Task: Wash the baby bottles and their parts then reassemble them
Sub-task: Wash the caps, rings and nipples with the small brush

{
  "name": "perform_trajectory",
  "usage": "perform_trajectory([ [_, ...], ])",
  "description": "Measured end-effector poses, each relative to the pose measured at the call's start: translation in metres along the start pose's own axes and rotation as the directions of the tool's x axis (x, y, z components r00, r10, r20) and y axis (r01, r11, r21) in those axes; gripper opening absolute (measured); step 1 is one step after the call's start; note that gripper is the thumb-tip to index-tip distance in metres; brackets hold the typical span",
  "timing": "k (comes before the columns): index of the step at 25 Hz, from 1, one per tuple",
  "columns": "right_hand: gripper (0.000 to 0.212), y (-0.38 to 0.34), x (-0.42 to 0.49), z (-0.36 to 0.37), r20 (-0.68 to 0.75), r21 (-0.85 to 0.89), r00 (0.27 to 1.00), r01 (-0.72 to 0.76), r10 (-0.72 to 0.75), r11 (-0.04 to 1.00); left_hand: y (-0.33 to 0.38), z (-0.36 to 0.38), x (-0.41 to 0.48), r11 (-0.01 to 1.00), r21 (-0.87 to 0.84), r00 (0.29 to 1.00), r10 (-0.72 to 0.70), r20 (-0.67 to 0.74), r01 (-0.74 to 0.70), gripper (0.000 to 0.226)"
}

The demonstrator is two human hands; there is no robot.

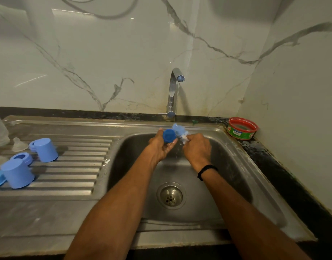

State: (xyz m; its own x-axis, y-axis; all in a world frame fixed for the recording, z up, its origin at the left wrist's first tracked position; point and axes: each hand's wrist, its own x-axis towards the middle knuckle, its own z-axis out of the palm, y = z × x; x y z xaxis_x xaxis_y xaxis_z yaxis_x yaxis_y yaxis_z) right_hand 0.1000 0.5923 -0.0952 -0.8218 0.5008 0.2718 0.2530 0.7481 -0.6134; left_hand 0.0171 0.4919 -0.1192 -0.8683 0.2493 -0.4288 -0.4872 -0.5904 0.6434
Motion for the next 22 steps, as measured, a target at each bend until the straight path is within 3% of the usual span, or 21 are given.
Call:
perform_trajectory([
  [6, 0.031, 0.011, 0.007, -0.017, -0.075, -0.004, 0.991, -0.109, 0.108, 0.994, -0.013, 0.009, 0.003, 0.977, 0.056, 0.978, -0.208, -0.008, 0.208, 0.052],
  [22, 0.029, 0.013, 0.009, -0.016, -0.023, 0.003, 0.991, -0.130, 0.130, 0.991, -0.001, 0.011, 0.005, 0.986, -0.070, 0.988, -0.152, 0.038, 0.154, 0.048],
])
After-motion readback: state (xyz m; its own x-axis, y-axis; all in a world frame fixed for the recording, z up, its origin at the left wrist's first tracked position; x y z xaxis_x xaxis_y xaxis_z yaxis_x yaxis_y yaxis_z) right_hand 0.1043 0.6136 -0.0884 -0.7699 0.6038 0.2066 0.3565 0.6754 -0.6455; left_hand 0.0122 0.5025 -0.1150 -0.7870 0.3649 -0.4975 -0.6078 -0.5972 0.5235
